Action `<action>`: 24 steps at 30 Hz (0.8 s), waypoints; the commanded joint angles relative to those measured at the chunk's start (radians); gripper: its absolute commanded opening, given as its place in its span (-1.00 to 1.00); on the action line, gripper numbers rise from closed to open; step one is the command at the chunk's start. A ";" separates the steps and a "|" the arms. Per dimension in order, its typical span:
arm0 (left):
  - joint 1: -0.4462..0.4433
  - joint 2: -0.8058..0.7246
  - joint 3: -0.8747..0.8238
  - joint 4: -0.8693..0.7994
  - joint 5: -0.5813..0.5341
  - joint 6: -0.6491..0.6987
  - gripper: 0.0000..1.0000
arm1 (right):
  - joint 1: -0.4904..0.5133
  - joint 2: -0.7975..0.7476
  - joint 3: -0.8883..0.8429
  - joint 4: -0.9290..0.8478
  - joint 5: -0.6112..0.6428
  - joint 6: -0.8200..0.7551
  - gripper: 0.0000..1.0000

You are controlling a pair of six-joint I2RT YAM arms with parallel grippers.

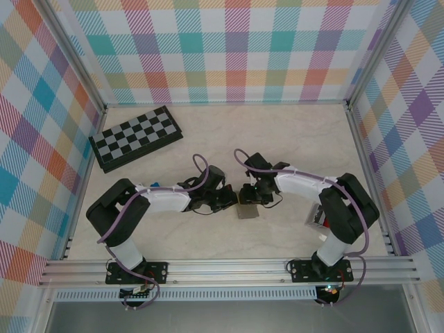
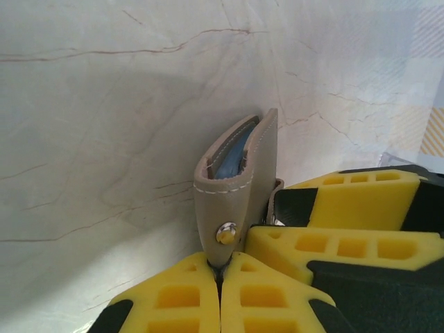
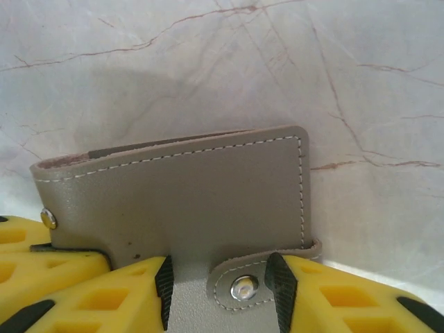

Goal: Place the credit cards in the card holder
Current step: Place the card holder at the bottom-center of the table.

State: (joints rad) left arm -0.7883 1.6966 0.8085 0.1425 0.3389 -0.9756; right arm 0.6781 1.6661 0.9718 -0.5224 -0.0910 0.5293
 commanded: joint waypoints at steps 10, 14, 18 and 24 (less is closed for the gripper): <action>0.003 -0.077 -0.005 -0.066 -0.056 0.030 -1.00 | 0.076 0.031 -0.005 -0.192 0.324 0.034 -0.61; 0.006 -0.077 -0.002 -0.120 -0.059 0.066 -1.00 | 0.065 -0.002 -0.014 -0.192 0.313 0.044 -0.77; 0.005 -0.092 -0.021 -0.130 -0.068 0.078 -1.00 | 0.034 -0.047 -0.039 -0.185 0.291 0.046 -0.76; 0.006 -0.085 -0.008 -0.174 -0.069 0.116 -1.00 | -0.008 -0.065 -0.070 -0.154 0.220 0.024 -0.64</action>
State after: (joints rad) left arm -0.7902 1.6314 0.8062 0.0330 0.2924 -0.8993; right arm 0.6785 1.6165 0.9195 -0.6353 0.1543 0.5610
